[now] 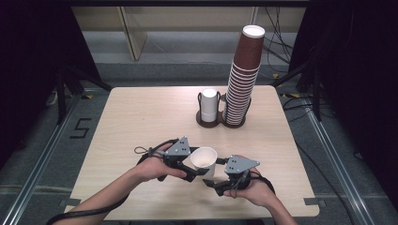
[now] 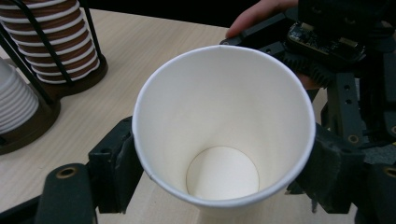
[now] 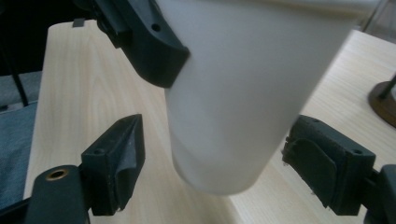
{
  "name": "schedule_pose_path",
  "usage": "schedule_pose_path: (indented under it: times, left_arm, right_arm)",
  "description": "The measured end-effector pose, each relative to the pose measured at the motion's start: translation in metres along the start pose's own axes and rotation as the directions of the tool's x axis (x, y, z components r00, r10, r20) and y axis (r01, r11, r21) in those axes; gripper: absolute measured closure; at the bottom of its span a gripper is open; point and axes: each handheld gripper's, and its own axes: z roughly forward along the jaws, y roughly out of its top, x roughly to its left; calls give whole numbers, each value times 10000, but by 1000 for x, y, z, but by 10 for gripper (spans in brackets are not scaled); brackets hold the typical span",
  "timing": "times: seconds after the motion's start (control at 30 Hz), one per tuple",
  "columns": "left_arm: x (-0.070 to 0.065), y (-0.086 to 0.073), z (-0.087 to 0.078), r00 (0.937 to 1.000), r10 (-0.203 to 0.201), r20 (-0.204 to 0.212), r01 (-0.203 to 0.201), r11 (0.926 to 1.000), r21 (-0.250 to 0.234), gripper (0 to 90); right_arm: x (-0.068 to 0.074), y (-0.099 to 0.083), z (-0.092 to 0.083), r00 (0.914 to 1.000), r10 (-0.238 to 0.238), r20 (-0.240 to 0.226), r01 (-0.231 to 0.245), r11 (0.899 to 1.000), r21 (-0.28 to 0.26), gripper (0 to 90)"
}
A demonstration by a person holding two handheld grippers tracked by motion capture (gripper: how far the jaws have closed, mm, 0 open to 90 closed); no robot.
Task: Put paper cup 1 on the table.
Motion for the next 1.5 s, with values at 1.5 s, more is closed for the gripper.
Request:
schedule_pose_path:
  times: [1.5]
  left_arm:
    - [4,-31,-30,9002,-2537,-3539,1773,9559,-2341,107]
  right_arm:
    - [-20,-17,-46,9372,1728,3030,-1296,9790,-1574,328]
